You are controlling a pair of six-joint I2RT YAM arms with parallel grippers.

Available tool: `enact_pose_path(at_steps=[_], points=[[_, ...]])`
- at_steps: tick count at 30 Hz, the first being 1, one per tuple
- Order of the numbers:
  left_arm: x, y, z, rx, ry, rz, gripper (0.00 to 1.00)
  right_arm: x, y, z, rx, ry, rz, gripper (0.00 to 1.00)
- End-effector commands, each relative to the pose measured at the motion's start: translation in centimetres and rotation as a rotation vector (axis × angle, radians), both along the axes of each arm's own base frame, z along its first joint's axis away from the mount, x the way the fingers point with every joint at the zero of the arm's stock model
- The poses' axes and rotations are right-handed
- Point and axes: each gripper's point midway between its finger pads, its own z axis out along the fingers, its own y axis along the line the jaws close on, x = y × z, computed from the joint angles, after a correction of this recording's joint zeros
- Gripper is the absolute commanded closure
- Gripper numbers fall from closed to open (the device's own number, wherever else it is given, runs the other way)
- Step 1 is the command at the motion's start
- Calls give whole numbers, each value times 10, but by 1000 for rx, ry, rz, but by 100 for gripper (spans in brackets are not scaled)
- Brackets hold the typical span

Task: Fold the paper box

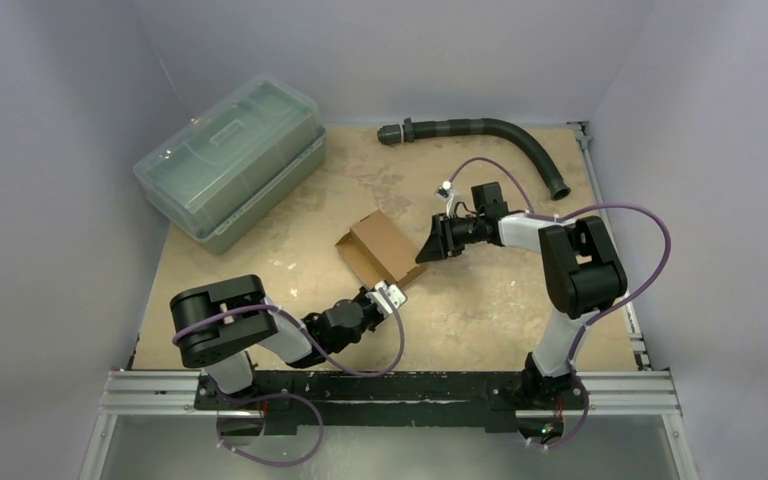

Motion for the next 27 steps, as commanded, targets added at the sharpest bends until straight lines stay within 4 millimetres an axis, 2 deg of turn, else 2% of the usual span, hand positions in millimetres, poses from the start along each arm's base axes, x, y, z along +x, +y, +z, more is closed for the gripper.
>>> enact_pose_path(at_steps=[1, 27], points=[[0, -6, 18, -109, -6, 12, 100, 14, -6, -9, -65, -28, -35, 57], [13, -15, 22, -237, 144, 42, 100, 12, -2, -12, -80, -22, -17, 59]])
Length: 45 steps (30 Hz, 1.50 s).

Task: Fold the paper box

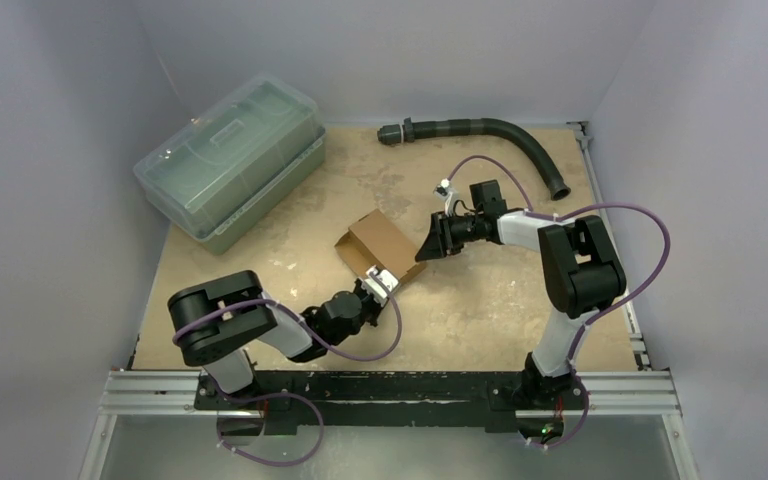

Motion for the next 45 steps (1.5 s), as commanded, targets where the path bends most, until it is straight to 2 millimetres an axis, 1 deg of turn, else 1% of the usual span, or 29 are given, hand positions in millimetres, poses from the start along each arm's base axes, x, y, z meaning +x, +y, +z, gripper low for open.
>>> enact_pose_path(at_steps=[1, 6, 12, 17, 20, 22, 24, 25, 26, 28, 30, 32, 34, 35, 37, 39, 42, 43, 45], points=[[5, -16, 24, -108, 13, -20, 100, 10, -4, -14, -72, -24, -20, 59], [7, -24, 29, -85, 22, -38, 100, 9, -2, -14, -73, -26, -10, 59], [19, -31, 40, -52, 30, -24, 100, 7, 0, -14, -76, -28, 3, 59], [28, -37, 44, -22, 63, -8, 100, 7, 0, -14, -83, -30, 5, 59], [28, -40, 47, -34, 92, -7, 100, 8, -1, -15, -88, -32, 4, 59], [26, -41, 52, -55, 113, -8, 95, 8, -1, -15, -89, -32, 5, 59], [22, -41, 59, -76, 136, -12, 86, 8, -1, -15, -92, -32, 6, 59], [21, -41, 63, -87, 146, -11, 80, 8, -1, -15, -91, -33, 8, 59], [19, -41, 68, -97, 155, -12, 71, 8, -1, -16, -90, -32, 10, 59], [16, -41, 78, -114, 177, -14, 63, 7, -1, -17, -90, -26, 13, 59], [13, -41, 89, -130, 198, -15, 58, 7, -1, -16, -89, -27, 13, 59], [9, -38, 95, -131, 228, -14, 56, 7, -1, -16, -90, -27, 13, 59], [10, -28, 96, -153, 273, 40, 55, 7, -1, -16, -91, -27, 12, 59], [11, -20, 93, -171, 312, 92, 54, 8, -2, -16, -92, -27, 11, 59], [12, -3, 84, -218, 407, 195, 54, 7, -2, -17, -94, -26, 10, 59], [10, 17, 70, -263, 481, 290, 55, 8, -1, -17, -94, -28, 10, 59], [1, 39, 51, -368, 561, 395, 63, 8, -2, -16, -94, -28, 10, 59], [-2, 45, 45, -400, 578, 410, 69, 8, -2, -17, -94, -28, 10, 59], [-5, 53, 37, -461, 610, 446, 88, 7, -2, -17, -95, -28, 10, 59]])
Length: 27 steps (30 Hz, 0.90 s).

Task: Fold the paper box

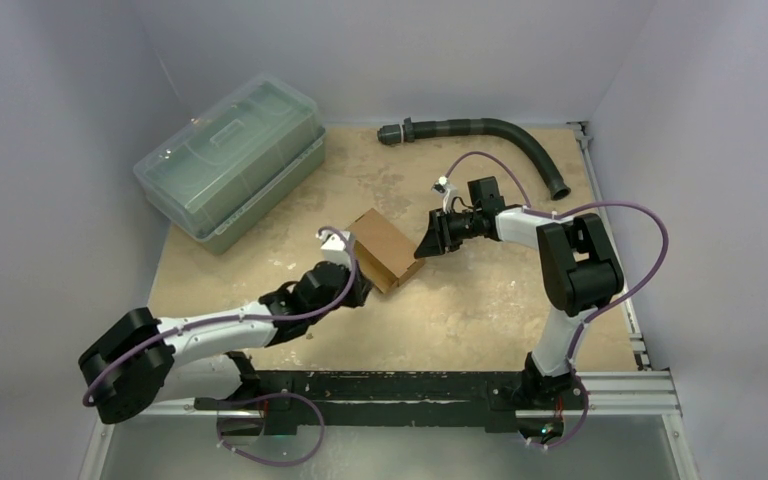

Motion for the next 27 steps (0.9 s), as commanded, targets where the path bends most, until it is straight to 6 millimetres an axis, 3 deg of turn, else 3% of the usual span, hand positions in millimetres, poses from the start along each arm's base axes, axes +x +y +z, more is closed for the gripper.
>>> enact_pose_path(at_steps=[1, 5, 12, 17, 23, 27], points=[[-12, 24, -27, -151, 149, 167, 100, 0, -6, -17, -75, 2, -7, 59], [-15, 23, -43, -179, 221, 206, 100, 0, -6, -17, -76, 2, -7, 59], [-14, -4, -66, -169, 366, 202, 100, 0, -6, -16, -76, -1, -7, 59], [8, -28, -56, -166, 349, 202, 100, -1, -4, -16, -73, 1, -3, 59], [49, -74, -23, -143, 283, 134, 100, -2, -4, -16, -76, 2, -1, 59], [58, -80, -5, -127, 247, 125, 100, -1, -4, -15, -77, 2, -1, 59]])
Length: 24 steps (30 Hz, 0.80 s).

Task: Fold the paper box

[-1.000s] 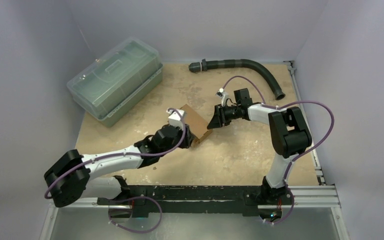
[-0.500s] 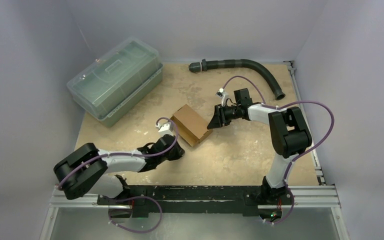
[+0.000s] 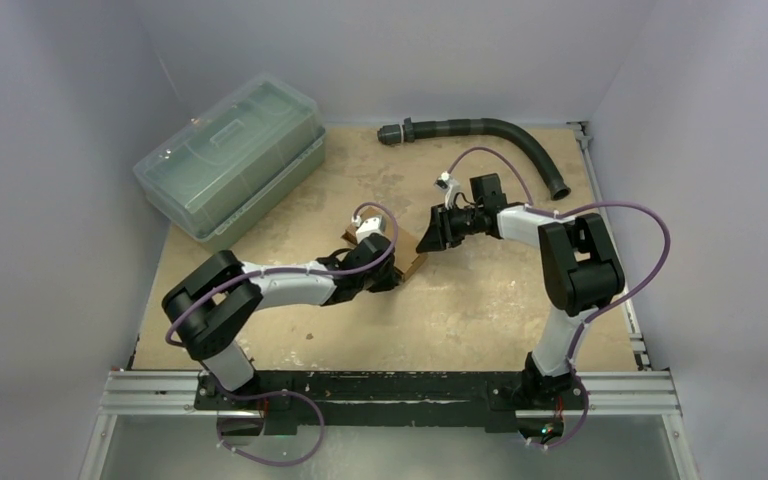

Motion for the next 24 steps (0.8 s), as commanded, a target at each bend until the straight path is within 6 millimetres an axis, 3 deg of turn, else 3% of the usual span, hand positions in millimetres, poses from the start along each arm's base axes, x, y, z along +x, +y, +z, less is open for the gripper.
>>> enact_pose_path(at_steps=[1, 6, 11, 17, 24], points=[[29, -25, 60, -89, -140, -23, 100, -12, 0, -17, -62, 39, 18, 59], [19, -8, 75, -49, -183, -63, 100, -13, 0, -20, -66, 23, 41, 59], [0, 16, 77, 4, -214, -119, 100, -13, 0, -21, -70, 24, 42, 59], [-11, 81, 38, 167, -174, 50, 100, -12, -1, -22, -78, 23, 39, 59], [2, 139, 11, 277, -152, 314, 97, -12, -1, -23, -83, 23, 39, 59]])
